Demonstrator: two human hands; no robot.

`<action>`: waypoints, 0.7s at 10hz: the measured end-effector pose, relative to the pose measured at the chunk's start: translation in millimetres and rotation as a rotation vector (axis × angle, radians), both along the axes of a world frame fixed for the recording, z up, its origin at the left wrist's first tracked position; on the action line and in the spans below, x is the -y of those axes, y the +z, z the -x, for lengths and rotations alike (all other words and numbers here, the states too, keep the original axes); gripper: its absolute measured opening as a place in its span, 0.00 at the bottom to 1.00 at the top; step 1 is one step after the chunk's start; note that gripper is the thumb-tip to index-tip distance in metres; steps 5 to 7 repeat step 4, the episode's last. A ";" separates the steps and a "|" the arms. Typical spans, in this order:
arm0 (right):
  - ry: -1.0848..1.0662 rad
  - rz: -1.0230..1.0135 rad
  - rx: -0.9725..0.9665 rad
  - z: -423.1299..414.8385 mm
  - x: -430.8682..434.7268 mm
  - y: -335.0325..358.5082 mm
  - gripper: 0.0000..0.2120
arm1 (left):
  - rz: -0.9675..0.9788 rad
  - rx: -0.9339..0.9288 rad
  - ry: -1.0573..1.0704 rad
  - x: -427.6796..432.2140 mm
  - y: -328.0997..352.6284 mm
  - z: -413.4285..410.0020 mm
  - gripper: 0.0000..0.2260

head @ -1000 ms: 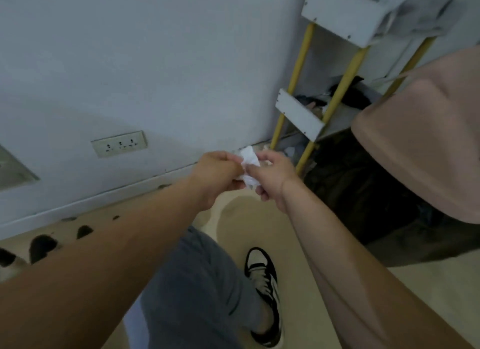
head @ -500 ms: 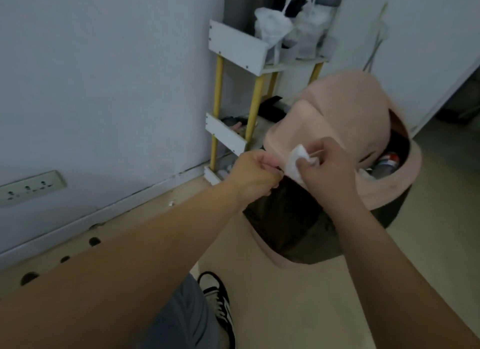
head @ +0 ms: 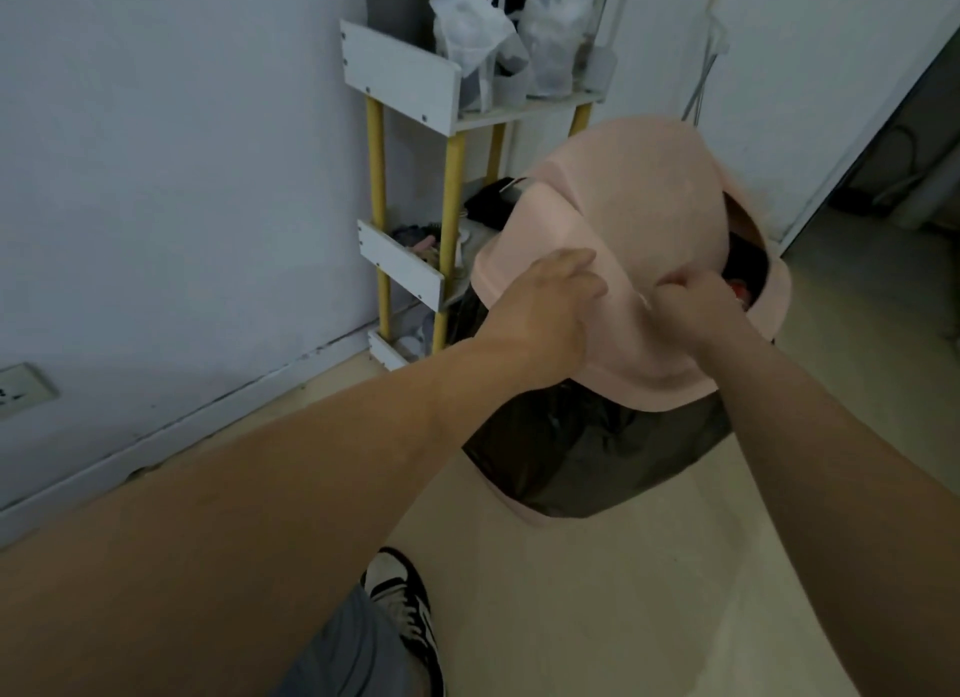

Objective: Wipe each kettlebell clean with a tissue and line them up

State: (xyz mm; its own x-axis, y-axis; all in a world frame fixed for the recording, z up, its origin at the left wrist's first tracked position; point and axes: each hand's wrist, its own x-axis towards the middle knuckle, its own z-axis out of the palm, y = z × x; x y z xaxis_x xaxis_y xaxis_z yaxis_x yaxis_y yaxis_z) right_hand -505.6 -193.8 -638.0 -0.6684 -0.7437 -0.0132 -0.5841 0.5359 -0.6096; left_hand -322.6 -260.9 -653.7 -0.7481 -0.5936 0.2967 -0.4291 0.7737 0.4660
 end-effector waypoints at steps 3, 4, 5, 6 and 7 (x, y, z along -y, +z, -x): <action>-0.039 -0.164 0.090 -11.3 17.1 -7.8 0.44 | 0.035 -0.028 -0.077 7.1 -4.9 -15.5 0.23; -0.109 -0.089 -0.198 -19.7 13.7 2.2 0.43 | 0.004 -0.041 -0.031 8.1 -2.4 -36.4 0.22; -0.109 -0.089 -0.198 -19.7 13.7 2.2 0.43 | 0.004 -0.041 -0.031 8.1 -2.4 -36.4 0.22; -0.109 -0.089 -0.198 -19.7 13.7 2.2 0.43 | 0.004 -0.041 -0.031 8.1 -2.4 -36.4 0.22; -0.109 -0.089 -0.198 -19.7 13.7 2.2 0.43 | 0.004 -0.041 -0.031 8.1 -2.4 -36.4 0.22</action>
